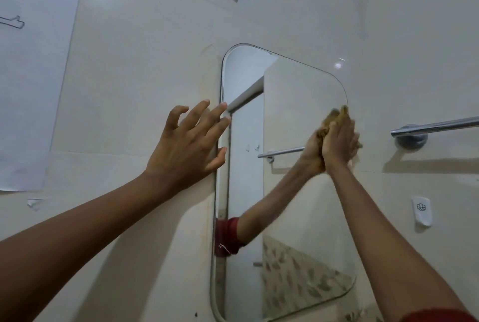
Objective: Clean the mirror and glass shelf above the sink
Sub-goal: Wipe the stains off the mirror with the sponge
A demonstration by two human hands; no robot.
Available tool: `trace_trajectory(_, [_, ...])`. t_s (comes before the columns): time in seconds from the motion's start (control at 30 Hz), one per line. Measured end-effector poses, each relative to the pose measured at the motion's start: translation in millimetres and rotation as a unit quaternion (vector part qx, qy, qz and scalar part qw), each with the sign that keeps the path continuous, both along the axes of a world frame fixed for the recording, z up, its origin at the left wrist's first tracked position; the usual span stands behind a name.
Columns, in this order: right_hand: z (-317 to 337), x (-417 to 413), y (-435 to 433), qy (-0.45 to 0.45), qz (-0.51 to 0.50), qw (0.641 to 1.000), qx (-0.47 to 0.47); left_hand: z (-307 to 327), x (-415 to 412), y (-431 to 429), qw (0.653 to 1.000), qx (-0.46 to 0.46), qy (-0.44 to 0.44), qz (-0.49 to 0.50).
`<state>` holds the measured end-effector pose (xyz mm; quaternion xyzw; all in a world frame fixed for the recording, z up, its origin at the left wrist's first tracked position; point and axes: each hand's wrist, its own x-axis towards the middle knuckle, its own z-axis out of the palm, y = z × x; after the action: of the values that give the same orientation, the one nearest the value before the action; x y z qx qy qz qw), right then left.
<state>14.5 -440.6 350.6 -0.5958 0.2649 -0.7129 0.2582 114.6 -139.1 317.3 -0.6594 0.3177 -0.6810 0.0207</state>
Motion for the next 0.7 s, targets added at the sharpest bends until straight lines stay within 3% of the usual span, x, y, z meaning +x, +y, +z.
trace_trajectory(0.1, [45, 14, 20, -0.004, 0.011, 0.999, -0.044, -1, 0, -1, 1.0, 0.003, -0.004, 0.009])
trace_trajectory(0.23, [59, 34, 74, 0.031, 0.024, 0.986, -0.162, 0, 1, 0, 1.0, -0.001, -0.011, 0.005])
trace_trajectory(0.47, [-3, 50, 171, 0.114, 0.044, 0.886, -0.448, -1, -4, 2, 0.987, -0.08, -0.032, -0.134])
trace_trajectory(0.57, [-37, 48, 162, 0.128, 0.034, 0.87, -0.474, 0, -3, 2, 0.992, -0.062, -0.015, -0.106])
trace_trajectory(0.7, [-50, 35, 113, 0.132, 0.015, 0.9, -0.415, -1, 5, -1, 1.0, -0.01, -0.012, 0.016])
